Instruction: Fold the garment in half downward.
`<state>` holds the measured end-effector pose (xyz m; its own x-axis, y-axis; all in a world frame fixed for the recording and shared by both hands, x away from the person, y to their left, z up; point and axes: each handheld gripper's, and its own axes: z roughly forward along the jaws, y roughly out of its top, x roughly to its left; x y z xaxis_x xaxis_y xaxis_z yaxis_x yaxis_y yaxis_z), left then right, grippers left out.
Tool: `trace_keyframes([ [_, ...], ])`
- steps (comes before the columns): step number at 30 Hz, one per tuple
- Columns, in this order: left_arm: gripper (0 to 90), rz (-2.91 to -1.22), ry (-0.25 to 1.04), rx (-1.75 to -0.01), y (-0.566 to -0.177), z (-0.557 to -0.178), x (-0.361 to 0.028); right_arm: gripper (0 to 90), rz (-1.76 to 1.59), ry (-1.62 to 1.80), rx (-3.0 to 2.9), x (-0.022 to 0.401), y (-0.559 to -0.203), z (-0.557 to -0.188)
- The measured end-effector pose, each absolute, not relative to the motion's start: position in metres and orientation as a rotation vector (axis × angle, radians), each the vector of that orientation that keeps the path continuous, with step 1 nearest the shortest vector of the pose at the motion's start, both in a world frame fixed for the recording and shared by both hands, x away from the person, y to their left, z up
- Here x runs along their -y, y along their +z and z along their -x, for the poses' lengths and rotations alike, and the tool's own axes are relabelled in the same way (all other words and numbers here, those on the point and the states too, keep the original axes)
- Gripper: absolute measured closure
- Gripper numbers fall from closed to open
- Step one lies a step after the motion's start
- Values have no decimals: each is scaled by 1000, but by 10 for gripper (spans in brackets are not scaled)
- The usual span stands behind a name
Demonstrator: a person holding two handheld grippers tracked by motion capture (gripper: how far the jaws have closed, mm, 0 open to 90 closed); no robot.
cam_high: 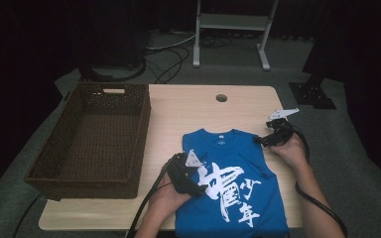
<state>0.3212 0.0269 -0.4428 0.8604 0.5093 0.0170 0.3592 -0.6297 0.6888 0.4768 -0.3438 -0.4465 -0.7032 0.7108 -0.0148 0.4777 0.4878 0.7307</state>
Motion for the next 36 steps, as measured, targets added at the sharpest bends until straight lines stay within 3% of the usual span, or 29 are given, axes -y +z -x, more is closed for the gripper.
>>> trace_keyframes([
  [14,0,-2306,270,-609,-444,-308,-20,0,-1042,1054,-2448,354,-447,-467],
  [36,0,-2302,289,-571,-434,-329,-25,0,-1043,1057,-2445,355,-448,-467],
])
